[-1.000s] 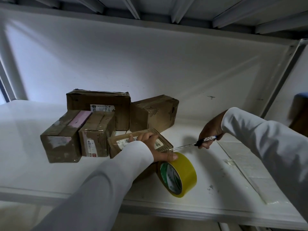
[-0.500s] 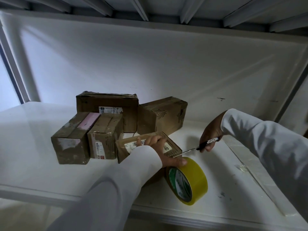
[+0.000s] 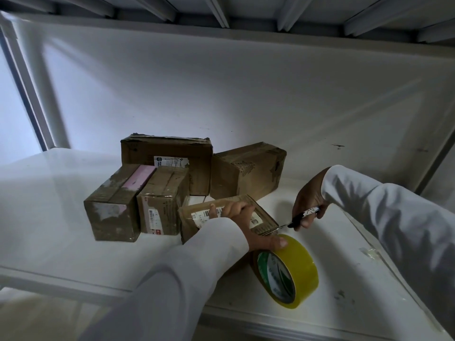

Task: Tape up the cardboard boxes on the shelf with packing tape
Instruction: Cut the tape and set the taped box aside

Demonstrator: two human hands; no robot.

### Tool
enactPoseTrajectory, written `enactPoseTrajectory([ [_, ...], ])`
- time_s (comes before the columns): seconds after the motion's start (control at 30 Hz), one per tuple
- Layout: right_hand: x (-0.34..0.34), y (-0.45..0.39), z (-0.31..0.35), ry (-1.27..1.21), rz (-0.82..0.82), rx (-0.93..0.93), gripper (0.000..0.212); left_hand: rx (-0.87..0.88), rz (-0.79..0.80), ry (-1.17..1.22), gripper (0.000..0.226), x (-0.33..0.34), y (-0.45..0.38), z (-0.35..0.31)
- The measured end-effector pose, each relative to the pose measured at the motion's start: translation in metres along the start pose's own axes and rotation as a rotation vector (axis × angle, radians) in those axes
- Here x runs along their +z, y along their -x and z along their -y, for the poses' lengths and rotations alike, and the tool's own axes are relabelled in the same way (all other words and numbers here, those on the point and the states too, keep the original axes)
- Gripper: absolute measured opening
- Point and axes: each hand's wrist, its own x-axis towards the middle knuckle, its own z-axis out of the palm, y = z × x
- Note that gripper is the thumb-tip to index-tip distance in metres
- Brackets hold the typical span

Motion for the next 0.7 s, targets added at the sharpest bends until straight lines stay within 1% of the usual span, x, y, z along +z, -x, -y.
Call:
enactPoseTrajectory([
  [0.13,-0.001,0.011,0.006,0.053,-0.055,0.001,0.035,-0.002,-0.01,0.017,0.103,-0.001,0.002,0.0],
  [0.2,0.002,0.013,0.006,0.088,-0.075,0.025,0.033,-0.004,-0.008,0.017,0.102,-0.001,0.002,-0.001],
  [0.3,0.004,0.026,0.0,0.112,-0.047,0.071,0.023,-0.007,0.003,0.017,0.104,-0.001,0.001,0.0],
  [0.37,0.001,0.038,-0.018,0.053,-0.072,0.064,0.03,-0.003,0.01,0.02,0.105,-0.001,0.002,0.0],
  [0.47,0.005,0.057,-0.051,-0.065,-0.198,0.069,0.041,-0.003,0.02,0.02,0.104,-0.003,0.004,-0.001],
  [0.5,0.012,0.057,-0.063,-0.076,-0.223,0.104,0.038,-0.003,0.028,0.012,0.104,-0.004,0.004,-0.001],
  [0.6,0.049,0.042,-0.081,-0.097,-0.22,0.293,0.022,-0.006,0.039,-0.005,0.105,-0.006,0.004,-0.001],
  [0.67,0.079,0.028,-0.081,-0.046,-0.217,0.358,0.019,-0.014,0.043,-0.013,0.105,-0.006,0.004,-0.002],
  [0.7,0.091,0.023,-0.078,-0.067,-0.199,0.364,0.018,-0.016,0.043,-0.022,0.105,-0.006,0.004,-0.002],
])
